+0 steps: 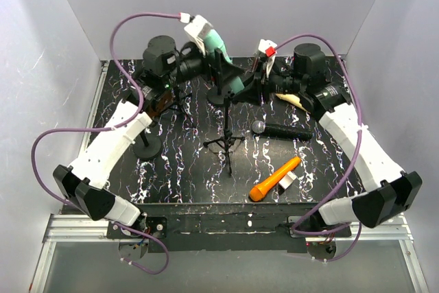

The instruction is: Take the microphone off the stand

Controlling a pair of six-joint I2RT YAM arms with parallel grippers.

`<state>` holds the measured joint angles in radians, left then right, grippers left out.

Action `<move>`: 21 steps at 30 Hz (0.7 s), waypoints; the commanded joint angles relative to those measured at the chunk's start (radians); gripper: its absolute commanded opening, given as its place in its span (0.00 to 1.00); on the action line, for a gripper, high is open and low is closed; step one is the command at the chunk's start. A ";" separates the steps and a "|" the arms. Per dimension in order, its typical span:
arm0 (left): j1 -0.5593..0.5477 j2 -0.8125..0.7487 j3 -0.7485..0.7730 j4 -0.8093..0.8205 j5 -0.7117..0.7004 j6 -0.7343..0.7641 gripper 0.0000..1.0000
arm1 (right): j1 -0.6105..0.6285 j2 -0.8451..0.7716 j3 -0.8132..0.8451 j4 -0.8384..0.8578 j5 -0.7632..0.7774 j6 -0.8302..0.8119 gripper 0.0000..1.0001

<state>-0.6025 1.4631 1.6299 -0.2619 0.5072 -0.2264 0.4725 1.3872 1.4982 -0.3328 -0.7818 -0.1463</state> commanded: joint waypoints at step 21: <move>0.293 0.078 0.318 0.147 -0.128 -0.140 0.00 | 0.028 -0.091 -0.222 -0.209 0.007 -0.211 0.47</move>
<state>-0.4656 1.5566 1.8175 -0.2546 0.5571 -0.3977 0.4995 1.3121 1.3693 -0.2020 -0.7219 -0.2478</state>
